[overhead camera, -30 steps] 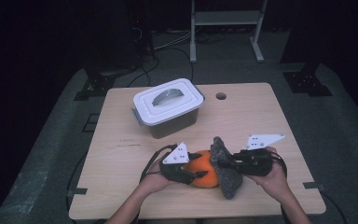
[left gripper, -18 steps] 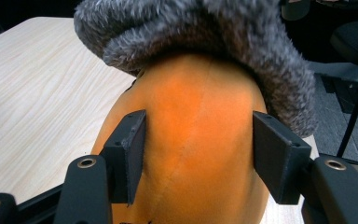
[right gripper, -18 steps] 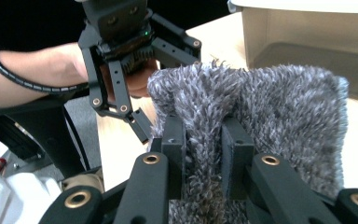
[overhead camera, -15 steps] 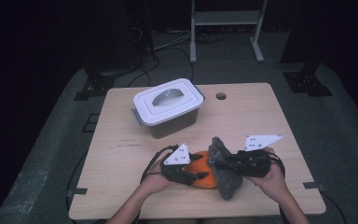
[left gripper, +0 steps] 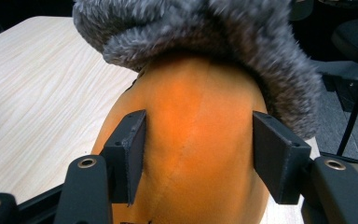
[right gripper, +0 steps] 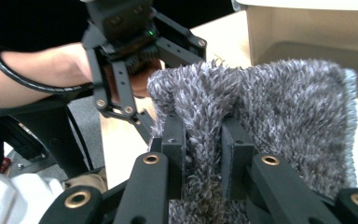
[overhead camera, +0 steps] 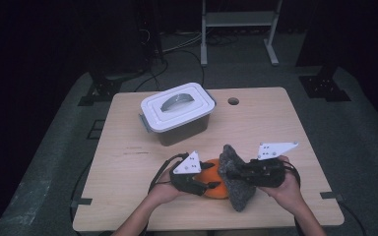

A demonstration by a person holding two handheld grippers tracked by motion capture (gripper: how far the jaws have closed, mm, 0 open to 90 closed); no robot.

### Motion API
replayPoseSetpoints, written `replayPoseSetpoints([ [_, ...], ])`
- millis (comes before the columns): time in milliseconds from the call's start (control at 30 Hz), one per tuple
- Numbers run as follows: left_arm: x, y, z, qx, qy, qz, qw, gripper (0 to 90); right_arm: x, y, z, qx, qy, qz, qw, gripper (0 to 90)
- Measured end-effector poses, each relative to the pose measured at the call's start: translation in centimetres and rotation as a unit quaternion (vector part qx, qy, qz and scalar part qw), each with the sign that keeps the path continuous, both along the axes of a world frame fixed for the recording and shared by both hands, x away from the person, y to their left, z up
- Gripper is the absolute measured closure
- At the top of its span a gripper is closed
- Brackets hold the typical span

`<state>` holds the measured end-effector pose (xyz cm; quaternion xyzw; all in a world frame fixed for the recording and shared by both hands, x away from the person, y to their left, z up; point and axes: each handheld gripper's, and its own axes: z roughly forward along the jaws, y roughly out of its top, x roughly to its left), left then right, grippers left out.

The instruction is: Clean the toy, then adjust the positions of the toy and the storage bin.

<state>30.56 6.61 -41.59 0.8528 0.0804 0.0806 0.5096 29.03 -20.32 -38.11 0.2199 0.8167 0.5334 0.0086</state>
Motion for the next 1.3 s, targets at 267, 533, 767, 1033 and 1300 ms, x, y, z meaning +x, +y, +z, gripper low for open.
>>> replayPoseSetpoints([
  [267,-0.2,-0.6,0.0,0.008,-0.007,-0.004,0.9999,40.4,0.5,-2.0,-1.3,-0.027,0.019,-0.016,0.9993,74.7],
  [533,0.4,-0.3,0.5,0.013,0.006,0.005,0.9999,14.0,0.7,-2.0,-1.5,-0.025,0.024,-0.013,0.9993,74.7],
  [767,0.3,0.1,0.7,0.013,-0.002,0.014,0.9998,46.4,0.9,-2.0,-0.3,0.007,0.011,-0.025,0.9996,75.1],
  [1033,0.7,1.8,1.5,0.023,-0.019,0.055,0.9980,48.0,1.8,-0.9,-1.0,0.000,0.017,-0.030,0.9994,75.0],
  [1300,0.5,1.4,0.9,0.031,-0.006,0.041,0.9987,41.8,2.5,-1.0,-1.6,0.025,0.037,-0.038,0.9983,75.0],
])
